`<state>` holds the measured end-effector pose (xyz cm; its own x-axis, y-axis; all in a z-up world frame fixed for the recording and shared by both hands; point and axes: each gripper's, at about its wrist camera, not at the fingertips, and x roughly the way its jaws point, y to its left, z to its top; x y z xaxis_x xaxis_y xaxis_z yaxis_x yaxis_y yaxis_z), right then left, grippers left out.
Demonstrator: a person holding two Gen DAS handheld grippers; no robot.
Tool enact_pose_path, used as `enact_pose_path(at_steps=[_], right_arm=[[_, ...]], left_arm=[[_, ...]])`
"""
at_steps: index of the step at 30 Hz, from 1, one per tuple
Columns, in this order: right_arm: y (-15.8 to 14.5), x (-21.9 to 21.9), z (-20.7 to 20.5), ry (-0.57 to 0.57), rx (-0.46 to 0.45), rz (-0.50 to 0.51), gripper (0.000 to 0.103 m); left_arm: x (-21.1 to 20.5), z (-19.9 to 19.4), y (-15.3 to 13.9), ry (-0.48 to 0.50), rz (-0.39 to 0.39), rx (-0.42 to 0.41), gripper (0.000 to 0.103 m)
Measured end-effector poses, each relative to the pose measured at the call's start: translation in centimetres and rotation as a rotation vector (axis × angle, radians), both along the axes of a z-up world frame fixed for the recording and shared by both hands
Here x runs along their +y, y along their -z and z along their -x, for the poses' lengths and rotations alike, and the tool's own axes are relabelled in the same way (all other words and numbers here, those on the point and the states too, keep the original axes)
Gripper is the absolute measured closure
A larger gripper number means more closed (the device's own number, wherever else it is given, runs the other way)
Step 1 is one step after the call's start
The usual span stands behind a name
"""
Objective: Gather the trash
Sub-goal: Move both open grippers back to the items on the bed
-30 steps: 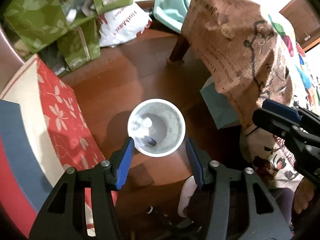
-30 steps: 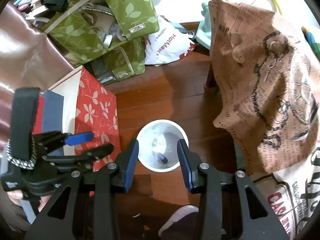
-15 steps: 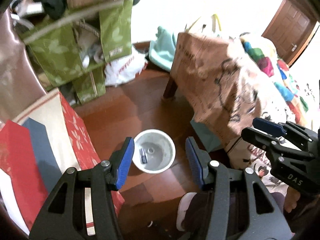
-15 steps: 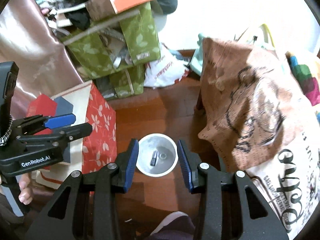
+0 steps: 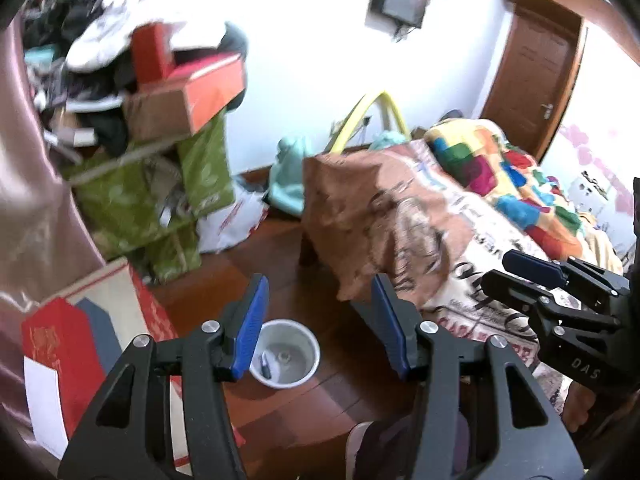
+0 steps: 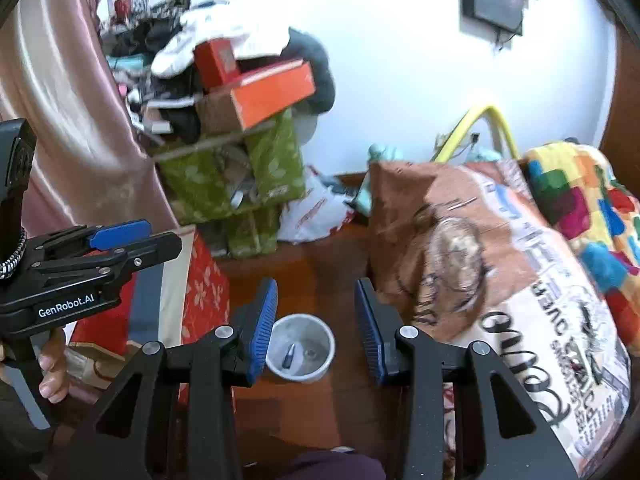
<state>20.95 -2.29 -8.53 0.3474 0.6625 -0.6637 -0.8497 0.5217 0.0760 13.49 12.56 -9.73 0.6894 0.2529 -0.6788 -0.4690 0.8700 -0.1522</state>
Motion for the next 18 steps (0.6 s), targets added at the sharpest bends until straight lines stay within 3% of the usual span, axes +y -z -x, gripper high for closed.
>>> enact_pose_path(at_steps=[13, 18], right_arm=[[-3.3, -11.0, -3.1, 0.167, -0.056, -0.071, 0.066], [-4.0, -15.6, -6.1, 0.276, -0.073, -0.098, 0.054]], left_arm=[[-11.9, -5.1, -5.7, 0.177, -0.076, -0.117, 0.051], [-16.1, -8.9, -6.6, 0.250, -0.088, -0.121, 0.051]])
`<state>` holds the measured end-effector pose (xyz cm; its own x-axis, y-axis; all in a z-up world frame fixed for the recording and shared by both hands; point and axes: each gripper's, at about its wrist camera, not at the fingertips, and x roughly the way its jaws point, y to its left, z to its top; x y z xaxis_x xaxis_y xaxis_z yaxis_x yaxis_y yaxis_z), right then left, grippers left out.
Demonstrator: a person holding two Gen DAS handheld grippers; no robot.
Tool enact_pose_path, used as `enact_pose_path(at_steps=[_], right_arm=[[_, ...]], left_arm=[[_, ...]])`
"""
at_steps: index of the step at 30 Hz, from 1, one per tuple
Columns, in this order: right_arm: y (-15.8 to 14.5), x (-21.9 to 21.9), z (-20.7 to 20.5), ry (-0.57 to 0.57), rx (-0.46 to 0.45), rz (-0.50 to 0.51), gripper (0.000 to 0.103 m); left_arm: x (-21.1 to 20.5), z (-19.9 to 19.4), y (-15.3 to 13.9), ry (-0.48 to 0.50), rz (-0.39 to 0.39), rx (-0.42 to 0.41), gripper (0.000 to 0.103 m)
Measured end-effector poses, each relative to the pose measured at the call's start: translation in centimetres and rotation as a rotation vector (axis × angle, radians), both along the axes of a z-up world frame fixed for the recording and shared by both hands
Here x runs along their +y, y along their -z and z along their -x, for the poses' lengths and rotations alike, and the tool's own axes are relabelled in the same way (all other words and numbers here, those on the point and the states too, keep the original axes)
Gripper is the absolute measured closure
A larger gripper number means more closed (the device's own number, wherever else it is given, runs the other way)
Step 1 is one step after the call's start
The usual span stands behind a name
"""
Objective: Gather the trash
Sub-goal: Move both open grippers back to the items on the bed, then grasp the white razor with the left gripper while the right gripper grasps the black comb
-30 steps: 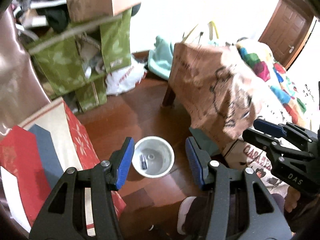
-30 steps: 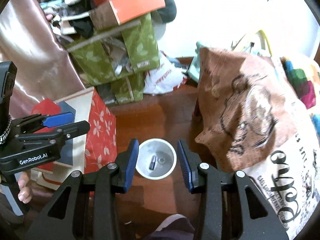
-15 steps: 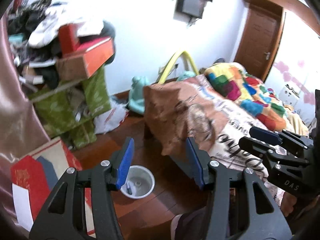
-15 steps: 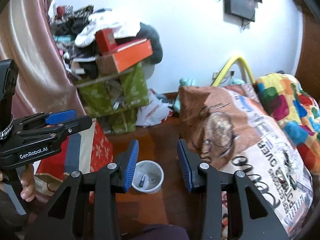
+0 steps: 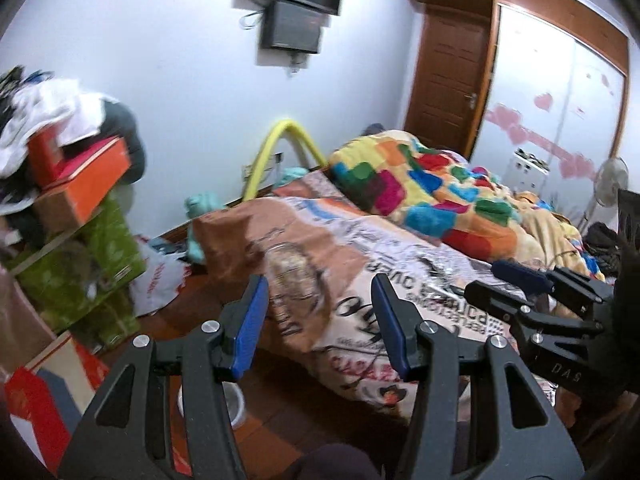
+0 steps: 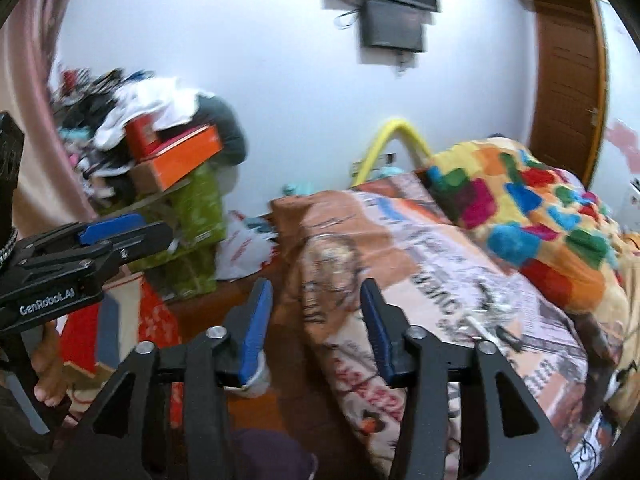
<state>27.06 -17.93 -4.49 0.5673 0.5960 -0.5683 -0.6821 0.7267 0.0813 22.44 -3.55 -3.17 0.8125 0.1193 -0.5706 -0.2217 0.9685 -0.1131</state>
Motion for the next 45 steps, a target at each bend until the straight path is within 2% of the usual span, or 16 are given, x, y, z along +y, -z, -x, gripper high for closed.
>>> enact_pose_path(at_steps=[5, 7, 10, 16, 21, 27, 33, 36, 41, 44, 45], right_arm=[[-0.3, -4.6, -3.2, 0.105, -0.004, -0.020, 0.052], [-0.2, -6.3, -4.4, 0.151, -0.009, -0.021, 0.052], [0.0, -8.8, -6.1, 0.213, -0.008, -0.026, 0.051], [1.6, -13.2, -9.3, 0.311, 0.014, -0.009, 0.051], [4.1, -15.1, -12.1, 0.343, 0.062, 0.031, 0.051], [8.5, -16.0, -15.3, 0.347, 0.138, 0.080, 0.051], [13.3, -15.8, -18.4, 0.312, 0.234, 0.136, 0.051], [15.8, -15.4, -20.0, 0.292, 0.275, 0.182, 0.051], [19.0, -14.6, -22.1, 0.250, 0.310, 0.244, 0.051], [20.4, -14.0, -23.2, 0.225, 0.306, 0.282, 0.051], [20.8, -13.8, -23.6, 0.220, 0.305, 0.296, 0.051]], left_arm=[[-3.9, -4.2, 0.1, 0.072, -0.013, 0.013, 0.046], [-5.3, -6.0, 0.4, 0.098, -0.013, 0.025, 0.041], [-7.2, -8.8, 1.3, 0.132, -0.009, 0.048, 0.041], [-9.9, -14.0, 3.9, 0.186, 0.010, 0.105, 0.041], [-11.7, -18.5, 7.3, 0.241, 0.028, 0.166, 0.040], [-13.3, -22.9, 11.8, 0.299, 0.056, 0.248, 0.041], [-14.3, -26.2, 16.0, 0.342, 0.061, 0.323, 0.041], [-14.4, -27.7, 18.1, 0.361, 0.089, 0.360, 0.041], [-15.1, -29.9, 20.9, 0.398, 0.109, 0.398, 0.041], [-15.4, -31.0, 21.9, 0.416, 0.109, 0.392, 0.050], [-15.7, -31.3, 22.2, 0.426, 0.107, 0.393, 0.056]])
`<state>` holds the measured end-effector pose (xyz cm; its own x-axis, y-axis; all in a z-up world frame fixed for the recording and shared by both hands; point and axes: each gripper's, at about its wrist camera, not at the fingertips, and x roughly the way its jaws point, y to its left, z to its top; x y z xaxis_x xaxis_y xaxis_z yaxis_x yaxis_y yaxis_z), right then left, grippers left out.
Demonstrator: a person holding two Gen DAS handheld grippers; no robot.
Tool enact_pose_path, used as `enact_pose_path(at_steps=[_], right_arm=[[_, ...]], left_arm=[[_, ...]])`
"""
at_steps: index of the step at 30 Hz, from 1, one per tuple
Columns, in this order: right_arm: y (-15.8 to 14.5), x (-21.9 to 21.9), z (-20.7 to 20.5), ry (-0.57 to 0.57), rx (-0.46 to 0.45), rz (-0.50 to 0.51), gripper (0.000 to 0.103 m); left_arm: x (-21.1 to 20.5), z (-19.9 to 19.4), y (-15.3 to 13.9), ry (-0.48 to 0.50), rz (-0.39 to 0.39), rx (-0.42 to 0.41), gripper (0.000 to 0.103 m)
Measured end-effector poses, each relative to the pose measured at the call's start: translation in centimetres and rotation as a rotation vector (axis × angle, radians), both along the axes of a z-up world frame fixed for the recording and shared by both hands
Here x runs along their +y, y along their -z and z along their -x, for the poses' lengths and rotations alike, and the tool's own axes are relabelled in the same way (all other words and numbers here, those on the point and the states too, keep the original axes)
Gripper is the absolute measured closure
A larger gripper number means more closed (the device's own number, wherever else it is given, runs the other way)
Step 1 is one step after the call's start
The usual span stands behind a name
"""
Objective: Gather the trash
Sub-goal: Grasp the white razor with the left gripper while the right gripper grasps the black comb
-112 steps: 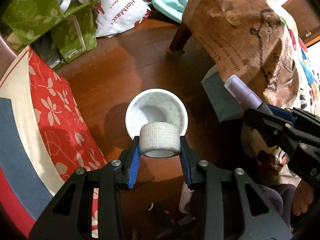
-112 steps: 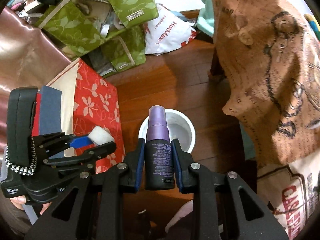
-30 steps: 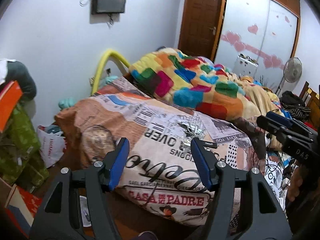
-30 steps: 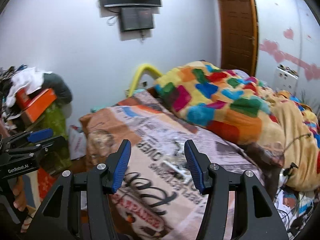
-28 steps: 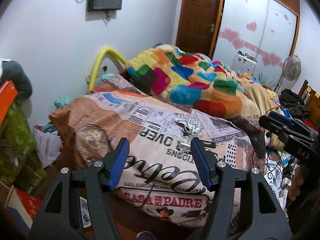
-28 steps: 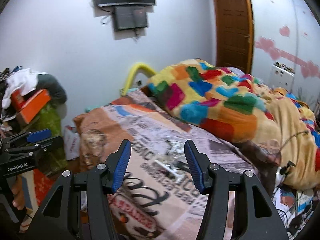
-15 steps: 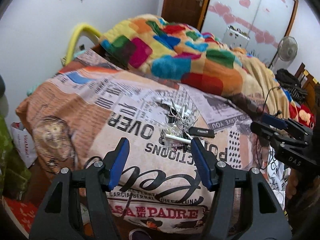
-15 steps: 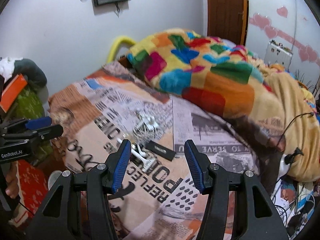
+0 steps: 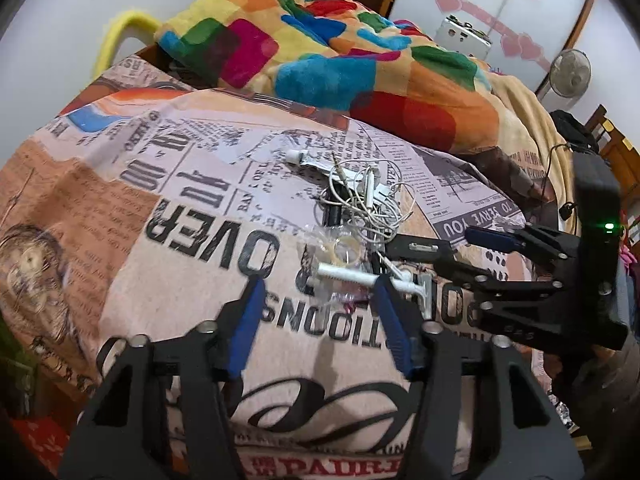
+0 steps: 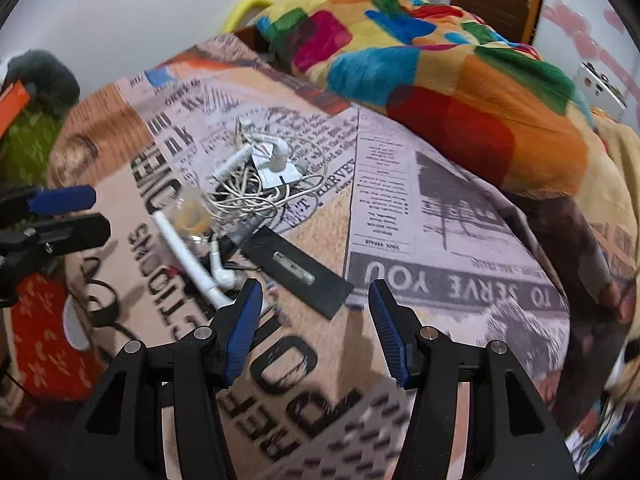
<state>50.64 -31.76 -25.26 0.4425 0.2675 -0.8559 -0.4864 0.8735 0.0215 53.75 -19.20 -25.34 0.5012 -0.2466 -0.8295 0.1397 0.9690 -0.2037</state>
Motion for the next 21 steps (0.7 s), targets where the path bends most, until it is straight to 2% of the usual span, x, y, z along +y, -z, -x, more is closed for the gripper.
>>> enact_pose_path(at_steps=[3, 4, 6, 8, 14, 17, 21], right_arm=[[0.6, 0.4, -0.7, -0.032, -0.007, 0.018, 0.052], [0.6, 0.4, -0.8, -0.041, -0.010, 0.009, 0.052], [0.7, 0.4, -1.0, -0.054, -0.014, 0.009, 0.054], [0.9, 0.5, -1.0, -0.067, -0.018, 0.018, 0.064], [0.9, -0.5, -0.4, -0.046, -0.022, 0.014, 0.077], [0.9, -1.1, 0.1, -0.016, -0.009, 0.010, 0.078], [0.9, -2.0, 1.0, 0.033, 0.011, 0.002, 0.079]], left_arm=[[-0.8, -1.2, 0.6, 0.032, 0.001, 0.000, 0.067], [-1.1, -1.6, 0.9, 0.047, 0.005, -0.003, 0.068], [-1.5, -2.4, 1.4, 0.070, 0.017, 0.001, 0.068], [-1.9, -3.3, 2.0, 0.089, 0.032, 0.015, 0.068], [-1.8, -4.3, 3.7, 0.087, 0.073, 0.071, 0.068], [-1.9, -3.2, 3.8, 0.102, 0.088, 0.095, 0.068], [-2.4, -1.5, 3.8, 0.128, 0.064, 0.107, 0.068]])
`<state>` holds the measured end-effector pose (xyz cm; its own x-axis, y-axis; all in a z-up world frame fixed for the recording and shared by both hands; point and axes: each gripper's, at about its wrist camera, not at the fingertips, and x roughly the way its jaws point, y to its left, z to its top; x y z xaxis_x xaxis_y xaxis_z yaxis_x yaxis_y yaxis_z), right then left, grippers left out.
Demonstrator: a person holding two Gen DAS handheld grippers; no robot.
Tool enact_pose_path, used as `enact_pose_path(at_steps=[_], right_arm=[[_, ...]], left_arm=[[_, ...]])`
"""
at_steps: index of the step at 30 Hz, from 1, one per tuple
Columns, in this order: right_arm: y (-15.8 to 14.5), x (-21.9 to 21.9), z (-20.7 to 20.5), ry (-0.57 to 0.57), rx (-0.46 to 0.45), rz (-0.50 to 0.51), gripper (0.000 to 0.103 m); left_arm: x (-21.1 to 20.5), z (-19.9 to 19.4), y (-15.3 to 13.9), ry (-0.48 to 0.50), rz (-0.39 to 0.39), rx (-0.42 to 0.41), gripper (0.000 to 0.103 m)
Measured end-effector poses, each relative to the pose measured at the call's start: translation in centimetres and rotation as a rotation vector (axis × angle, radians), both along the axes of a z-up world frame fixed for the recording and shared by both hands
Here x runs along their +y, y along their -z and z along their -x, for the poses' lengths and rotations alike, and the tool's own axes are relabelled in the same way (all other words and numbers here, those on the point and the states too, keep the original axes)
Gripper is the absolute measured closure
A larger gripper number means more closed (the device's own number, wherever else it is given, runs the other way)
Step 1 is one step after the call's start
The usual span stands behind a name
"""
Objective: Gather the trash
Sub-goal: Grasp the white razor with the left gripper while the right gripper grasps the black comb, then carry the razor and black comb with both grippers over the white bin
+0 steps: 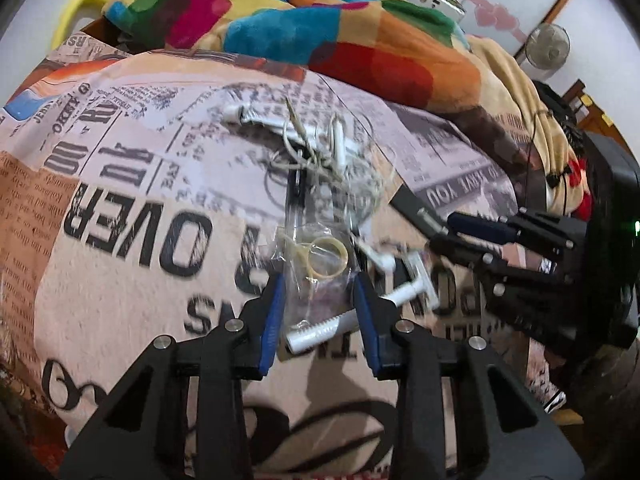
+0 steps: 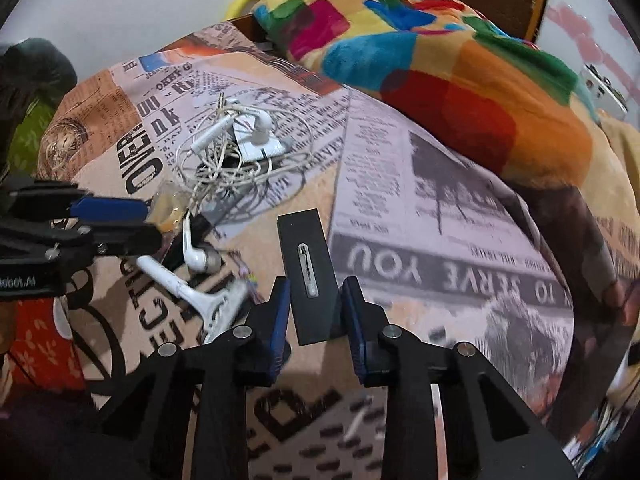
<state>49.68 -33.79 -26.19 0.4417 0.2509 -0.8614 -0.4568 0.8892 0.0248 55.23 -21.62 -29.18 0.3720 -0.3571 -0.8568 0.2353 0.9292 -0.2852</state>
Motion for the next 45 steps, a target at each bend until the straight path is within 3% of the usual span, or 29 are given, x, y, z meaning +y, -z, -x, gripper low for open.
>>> enact_pose_path(at_steps=[9, 12, 17, 21, 25, 30, 32, 37, 42, 45], right_arm=[[-0.1, -2.4, 2.8, 0.104, 0.058, -0.046, 0.079], [0.1, -2.8, 3.7, 0.118, 0.082, -0.065, 0.079], [0.0, -3.4, 4.9, 0.141, 0.091, -0.082, 0.079], [0.0, -3.3, 5.1, 0.149, 0.096, -0.079, 0.079], [0.1, -3.0, 5.4, 0.137, 0.091, -0.062, 0.075], [0.4, -1.8, 6.0, 0.108, 0.021, 0.017, 0.074], [0.5, -1.4, 6.3, 0.104, -0.006, 0.042, 0.079], [0.3, -2.0, 5.8, 0.137, 0.019, -0.003, 0.080], [-0.1, -3.2, 5.2, 0.197, 0.089, -0.120, 0.080], [-1.1, -3.5, 5.5, 0.224, 0.077, -0.145, 0.080]], left_arm=[[-1.2, 3.7, -0.4, 0.045, -0.013, 0.043, 0.068], [-1.5, 4.7, -1.5, 0.046, -0.031, 0.023, 0.068], [-2.9, 4.4, -3.0, 0.098, -0.044, -0.016, 0.068], [-5.0, 2.6, -2.0, 0.162, -0.083, 0.008, 0.068], [-6.9, 1.4, -1.0, 0.227, -0.138, 0.015, 0.075], [-8.3, 1.0, 0.1, 0.278, -0.183, 0.024, 0.085], [-8.5, 0.8, 0.4, 0.278, -0.171, 0.034, 0.086], [-8.7, 0.8, 0.3, 0.250, -0.148, 0.043, 0.093], [-8.3, 1.9, -0.4, 0.192, -0.112, 0.039, 0.095], [-7.5, 2.8, -1.7, 0.164, -0.094, 0.021, 0.095]])
